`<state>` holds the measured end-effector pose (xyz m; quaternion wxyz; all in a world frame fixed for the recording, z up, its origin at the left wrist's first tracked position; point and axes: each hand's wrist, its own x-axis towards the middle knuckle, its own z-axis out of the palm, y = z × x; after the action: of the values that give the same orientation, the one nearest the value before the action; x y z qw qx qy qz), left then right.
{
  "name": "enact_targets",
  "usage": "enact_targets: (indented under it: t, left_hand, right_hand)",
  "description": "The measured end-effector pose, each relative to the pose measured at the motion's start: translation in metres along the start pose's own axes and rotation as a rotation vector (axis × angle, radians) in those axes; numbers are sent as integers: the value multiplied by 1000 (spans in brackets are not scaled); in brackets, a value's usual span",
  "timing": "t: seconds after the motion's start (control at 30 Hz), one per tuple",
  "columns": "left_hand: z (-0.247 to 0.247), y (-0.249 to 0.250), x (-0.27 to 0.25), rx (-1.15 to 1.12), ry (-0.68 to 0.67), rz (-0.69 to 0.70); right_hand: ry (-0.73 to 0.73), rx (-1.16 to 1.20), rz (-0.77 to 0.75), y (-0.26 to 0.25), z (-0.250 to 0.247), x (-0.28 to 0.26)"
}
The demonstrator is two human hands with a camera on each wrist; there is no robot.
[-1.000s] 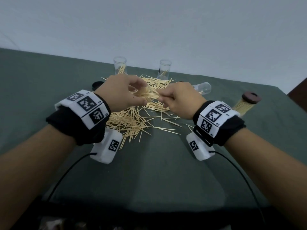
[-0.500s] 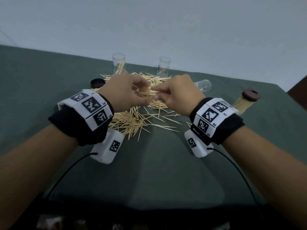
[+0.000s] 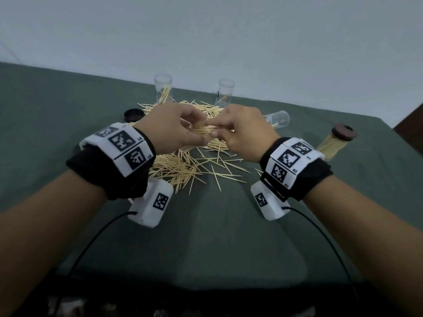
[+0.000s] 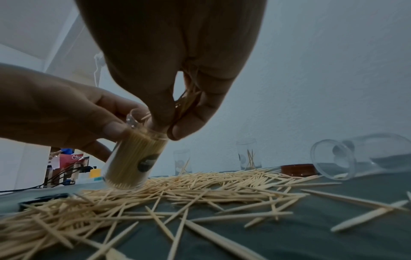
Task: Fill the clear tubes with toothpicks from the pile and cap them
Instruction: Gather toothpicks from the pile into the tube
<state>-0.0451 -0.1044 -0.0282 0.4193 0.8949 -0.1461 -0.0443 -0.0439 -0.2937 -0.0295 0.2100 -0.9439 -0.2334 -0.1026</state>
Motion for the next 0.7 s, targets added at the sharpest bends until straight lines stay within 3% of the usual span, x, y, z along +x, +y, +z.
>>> enact_targets:
  t: [0.2,0.47,0.7]
  left_hand:
    - [-1,3,-2,-28,-23,0]
    - [-3,0,-1,-26,14,-14]
    - [3,-1,1,-6,-21,-25]
  right_hand:
    - [25,-14,-79,-5,-2,0]
    - [29,45,54,-1,-2,2]
    - [-3,13,26,-2,-5,1]
